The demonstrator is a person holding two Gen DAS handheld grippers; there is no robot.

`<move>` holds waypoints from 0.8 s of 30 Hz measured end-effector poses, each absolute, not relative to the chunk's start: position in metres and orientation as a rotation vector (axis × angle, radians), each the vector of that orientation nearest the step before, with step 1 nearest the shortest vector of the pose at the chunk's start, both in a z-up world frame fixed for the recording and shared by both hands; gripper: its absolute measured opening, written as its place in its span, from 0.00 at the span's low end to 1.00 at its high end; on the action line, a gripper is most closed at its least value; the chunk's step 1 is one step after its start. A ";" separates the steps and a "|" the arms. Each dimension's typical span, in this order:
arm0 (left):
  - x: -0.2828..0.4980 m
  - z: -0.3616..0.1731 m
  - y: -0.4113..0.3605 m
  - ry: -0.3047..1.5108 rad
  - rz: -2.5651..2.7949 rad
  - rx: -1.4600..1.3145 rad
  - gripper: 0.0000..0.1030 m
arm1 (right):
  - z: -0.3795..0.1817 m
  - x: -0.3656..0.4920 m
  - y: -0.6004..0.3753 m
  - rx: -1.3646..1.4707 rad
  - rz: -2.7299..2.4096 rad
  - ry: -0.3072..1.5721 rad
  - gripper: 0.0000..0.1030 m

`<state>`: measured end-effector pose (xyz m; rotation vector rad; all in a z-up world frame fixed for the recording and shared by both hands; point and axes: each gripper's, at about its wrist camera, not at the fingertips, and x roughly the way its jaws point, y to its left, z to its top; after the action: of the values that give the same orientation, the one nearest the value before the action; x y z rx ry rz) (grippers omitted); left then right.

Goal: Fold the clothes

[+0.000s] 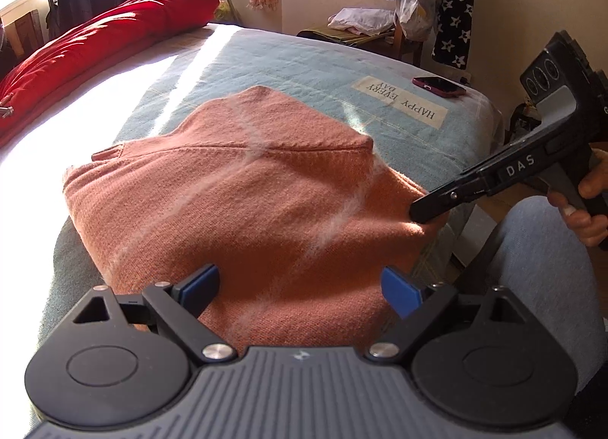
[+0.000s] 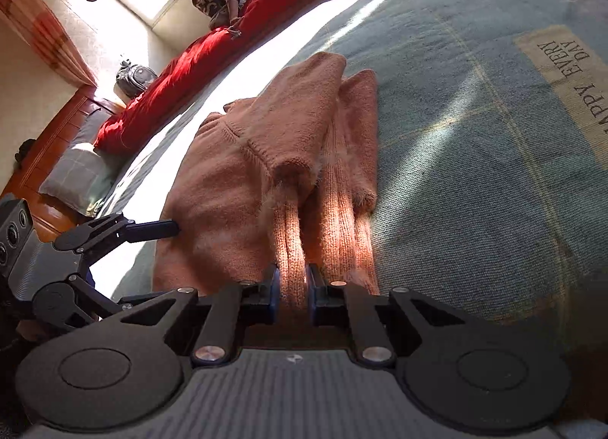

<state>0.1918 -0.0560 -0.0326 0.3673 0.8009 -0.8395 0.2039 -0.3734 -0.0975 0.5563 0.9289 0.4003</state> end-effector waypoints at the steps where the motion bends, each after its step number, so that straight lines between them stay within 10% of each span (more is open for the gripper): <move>1: 0.192 -0.032 -0.053 0.806 -0.842 0.359 0.89 | -0.100 0.201 -0.375 0.555 0.397 0.936 0.12; 7: 0.188 -0.023 -0.051 0.777 -0.902 0.348 0.89 | -0.084 0.199 -0.374 0.517 0.391 0.907 0.18; 11: 0.179 -0.030 -0.060 0.783 -0.967 0.364 0.89 | -0.055 0.216 -0.378 0.487 0.359 0.815 0.46; 17: 0.167 -0.051 -0.066 0.833 -1.003 0.385 0.89 | -0.058 0.283 -0.389 0.539 0.249 0.773 0.55; 22: 0.163 -0.046 -0.057 0.842 -1.028 0.365 0.89 | -0.095 0.335 -0.388 0.678 0.285 0.828 0.54; 24: 0.165 -0.040 -0.052 0.833 -1.023 0.357 0.89 | -0.100 0.341 -0.383 0.682 0.286 0.818 0.22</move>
<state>0.1648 -0.0518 -0.0399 0.3569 0.8333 -1.0231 0.3412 -0.3826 -0.0995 0.6821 0.8181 0.2858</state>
